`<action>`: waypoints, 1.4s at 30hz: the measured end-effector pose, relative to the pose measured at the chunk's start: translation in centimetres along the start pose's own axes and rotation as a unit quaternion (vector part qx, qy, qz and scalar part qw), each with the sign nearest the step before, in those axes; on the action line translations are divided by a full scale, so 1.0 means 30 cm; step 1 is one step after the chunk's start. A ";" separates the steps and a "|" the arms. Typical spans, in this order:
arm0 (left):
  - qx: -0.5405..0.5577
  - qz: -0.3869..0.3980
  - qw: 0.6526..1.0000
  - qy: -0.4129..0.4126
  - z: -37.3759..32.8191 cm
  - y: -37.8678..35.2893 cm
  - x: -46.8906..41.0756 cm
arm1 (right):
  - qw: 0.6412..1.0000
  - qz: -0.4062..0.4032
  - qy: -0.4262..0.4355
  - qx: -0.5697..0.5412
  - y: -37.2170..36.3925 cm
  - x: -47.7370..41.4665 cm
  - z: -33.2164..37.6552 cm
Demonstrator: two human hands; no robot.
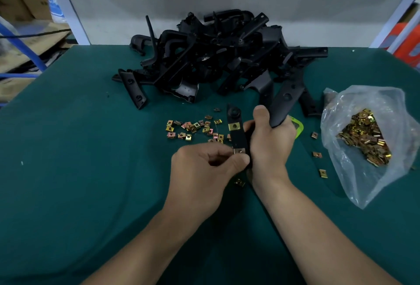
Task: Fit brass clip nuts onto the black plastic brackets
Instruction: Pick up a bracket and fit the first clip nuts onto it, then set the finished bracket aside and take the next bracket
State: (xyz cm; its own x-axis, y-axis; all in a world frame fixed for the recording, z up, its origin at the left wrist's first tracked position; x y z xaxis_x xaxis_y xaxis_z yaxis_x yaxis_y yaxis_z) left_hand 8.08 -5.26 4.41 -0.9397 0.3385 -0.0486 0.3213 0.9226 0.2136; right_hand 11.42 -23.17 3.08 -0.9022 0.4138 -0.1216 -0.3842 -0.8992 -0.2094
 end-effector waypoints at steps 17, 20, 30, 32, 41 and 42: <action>0.112 -0.032 0.993 0.034 0.074 0.013 -0.006 | 0.994 0.007 0.087 0.069 -0.034 0.023 0.064; 0.119 -0.069 0.989 0.062 0.108 0.016 0.000 | 0.994 0.005 0.078 0.071 -0.035 0.027 0.055; -0.013 0.023 1.000 0.014 0.040 -0.021 -0.022 | 1.000 0.000 -0.001 -0.008 0.000 -0.003 0.001; -0.088 -0.019 0.996 0.025 0.029 -0.006 -0.005 | 1.000 0.005 0.014 0.002 -0.002 0.001 0.012; -0.168 -0.084 0.982 0.017 0.053 0.055 -0.009 | 0.986 0.088 0.115 0.087 -0.095 0.020 0.063; -0.184 -0.077 0.980 0.015 0.059 0.054 -0.012 | 0.984 0.100 0.112 0.092 -0.099 0.015 0.061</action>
State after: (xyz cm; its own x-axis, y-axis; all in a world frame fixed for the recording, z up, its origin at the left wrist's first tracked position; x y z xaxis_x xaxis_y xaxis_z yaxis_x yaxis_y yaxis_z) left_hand 9.13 -3.57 3.06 -0.9786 0.1893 -0.0806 0.1160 0.8313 0.5436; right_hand 11.80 -20.57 5.43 -0.9053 0.2292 -0.3576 -0.2514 -0.9677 0.0164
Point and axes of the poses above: each hand's wrist, its own x-axis away from the middle knuckle, its own y-axis out of the back of the hand, z = x × y, the point moved 10 cm from there along -x, towards the middle knuckle, and after that the axes turned 15 degrees about z, right-handed, at the moved point
